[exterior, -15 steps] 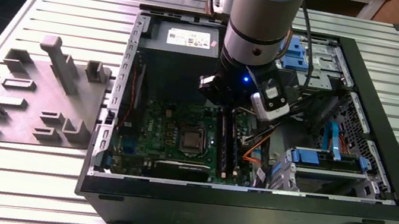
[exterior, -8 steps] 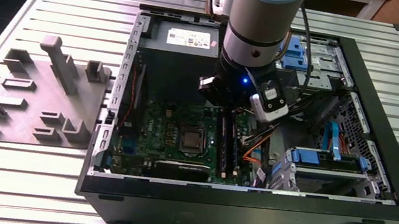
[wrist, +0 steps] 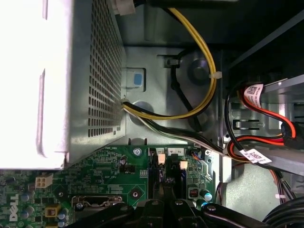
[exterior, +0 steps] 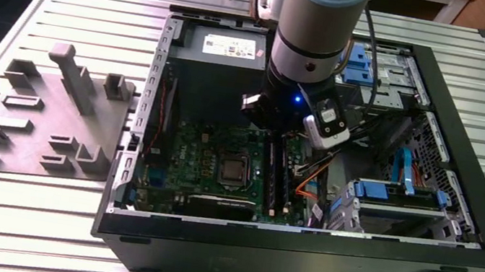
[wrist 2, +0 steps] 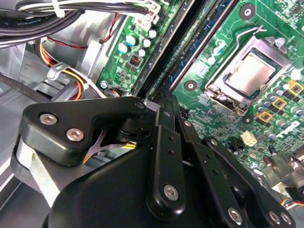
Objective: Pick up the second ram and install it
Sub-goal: 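Press down the second ram until it locks into place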
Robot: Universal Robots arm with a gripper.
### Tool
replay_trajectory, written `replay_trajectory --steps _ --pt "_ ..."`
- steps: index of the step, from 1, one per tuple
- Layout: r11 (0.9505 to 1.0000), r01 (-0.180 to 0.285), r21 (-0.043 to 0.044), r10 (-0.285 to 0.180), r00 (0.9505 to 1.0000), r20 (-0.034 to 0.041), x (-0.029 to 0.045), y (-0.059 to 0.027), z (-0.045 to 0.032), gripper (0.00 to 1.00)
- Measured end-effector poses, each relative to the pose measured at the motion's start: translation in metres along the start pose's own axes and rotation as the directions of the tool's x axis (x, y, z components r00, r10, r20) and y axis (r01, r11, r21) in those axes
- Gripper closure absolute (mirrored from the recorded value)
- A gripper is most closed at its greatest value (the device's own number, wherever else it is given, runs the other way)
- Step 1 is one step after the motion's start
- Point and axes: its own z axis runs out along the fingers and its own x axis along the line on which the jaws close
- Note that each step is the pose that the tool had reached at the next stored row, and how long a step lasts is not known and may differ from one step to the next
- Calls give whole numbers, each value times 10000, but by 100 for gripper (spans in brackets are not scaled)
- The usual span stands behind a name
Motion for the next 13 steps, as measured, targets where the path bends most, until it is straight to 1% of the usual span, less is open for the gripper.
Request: replay_trajectory --steps 10,13 --pt "10000 0 -3 0 10000 1 3 -1 20 90" --pt "10000 0 0 0 10000 0 4 -2 37 90"
